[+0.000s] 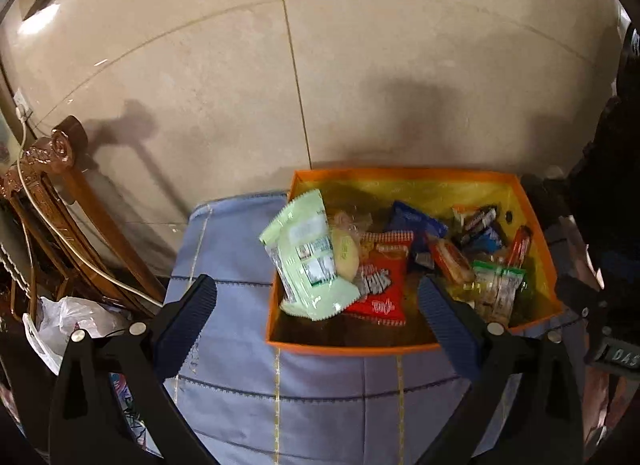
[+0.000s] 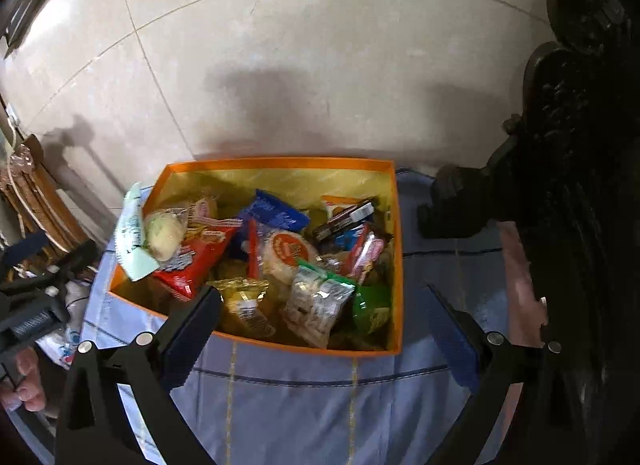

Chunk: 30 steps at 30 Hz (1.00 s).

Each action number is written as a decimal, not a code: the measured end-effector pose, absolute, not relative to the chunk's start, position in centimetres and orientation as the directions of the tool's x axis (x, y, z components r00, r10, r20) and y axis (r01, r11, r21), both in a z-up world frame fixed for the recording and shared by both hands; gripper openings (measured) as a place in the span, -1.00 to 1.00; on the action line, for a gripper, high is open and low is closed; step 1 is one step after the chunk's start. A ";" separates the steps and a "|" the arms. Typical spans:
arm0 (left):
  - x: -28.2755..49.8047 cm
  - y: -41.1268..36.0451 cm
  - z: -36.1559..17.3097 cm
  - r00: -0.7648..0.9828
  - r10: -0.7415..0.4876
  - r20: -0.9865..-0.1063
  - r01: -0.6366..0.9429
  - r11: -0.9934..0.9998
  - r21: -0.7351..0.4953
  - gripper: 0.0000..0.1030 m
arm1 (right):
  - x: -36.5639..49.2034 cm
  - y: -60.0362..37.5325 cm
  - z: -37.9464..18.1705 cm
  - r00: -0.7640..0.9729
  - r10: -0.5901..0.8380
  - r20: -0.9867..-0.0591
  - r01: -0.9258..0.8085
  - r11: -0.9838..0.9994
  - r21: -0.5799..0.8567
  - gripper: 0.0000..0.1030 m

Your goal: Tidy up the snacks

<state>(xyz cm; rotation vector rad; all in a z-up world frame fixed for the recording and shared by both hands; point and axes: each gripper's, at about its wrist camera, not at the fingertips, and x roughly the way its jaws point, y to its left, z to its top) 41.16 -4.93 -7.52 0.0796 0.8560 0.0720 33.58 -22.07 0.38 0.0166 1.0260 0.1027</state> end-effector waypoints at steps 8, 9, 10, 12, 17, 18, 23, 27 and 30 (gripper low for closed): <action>40.6 -5.1 -6.3 0.655 0.050 -0.754 -0.003 0.998 0.064 0.92 | 33.6 -21.9 0.6 0.514 0.098 -0.852 -0.078 0.995 0.068 0.93; 40.5 -5.1 -6.4 0.653 0.051 -0.756 -0.004 0.998 0.064 0.92 | 33.6 -21.9 0.8 0.515 0.100 -0.851 -0.078 0.994 0.070 0.93; 40.3 -5.1 -6.4 0.649 0.046 -0.760 -0.002 0.998 0.058 0.92 | 33.4 -21.9 1.0 0.520 0.101 -0.848 -0.074 0.995 0.073 0.93; 39.5 -5.1 -6.4 0.644 0.026 -0.764 0.007 0.999 0.039 0.92 | 32.8 -22.1 1.4 0.529 0.098 -0.843 -0.063 0.995 0.076 0.93; 36.6 -5.0 -5.7 0.645 0.010 -0.764 0.013 1.000 0.024 0.92 | 29.8 -22.7 2.8 0.545 0.078 -0.835 -0.021 0.997 0.080 0.93; 35.6 -4.8 -5.4 0.644 0.004 -0.765 0.010 1.000 0.013 0.92 | 28.8 -22.8 3.1 0.549 0.080 -0.832 -0.018 0.996 0.084 0.93; 28.3 -4.4 -4.1 0.681 -0.024 -0.732 0.020 1.000 -0.014 0.92 | 23.0 -23.1 4.0 0.541 0.079 -0.837 -0.005 0.996 0.091 0.93; 24.1 -5.2 -3.3 0.700 -0.060 -0.712 0.090 0.996 0.005 0.92 | 19.9 -22.8 5.3 0.559 0.079 -0.826 -0.023 0.997 0.079 0.93; 22.2 -5.8 -3.2 0.704 -0.059 -0.708 0.107 0.994 0.023 0.92 | 17.7 -22.5 6.3 0.566 0.071 -0.821 -0.042 0.997 0.057 0.93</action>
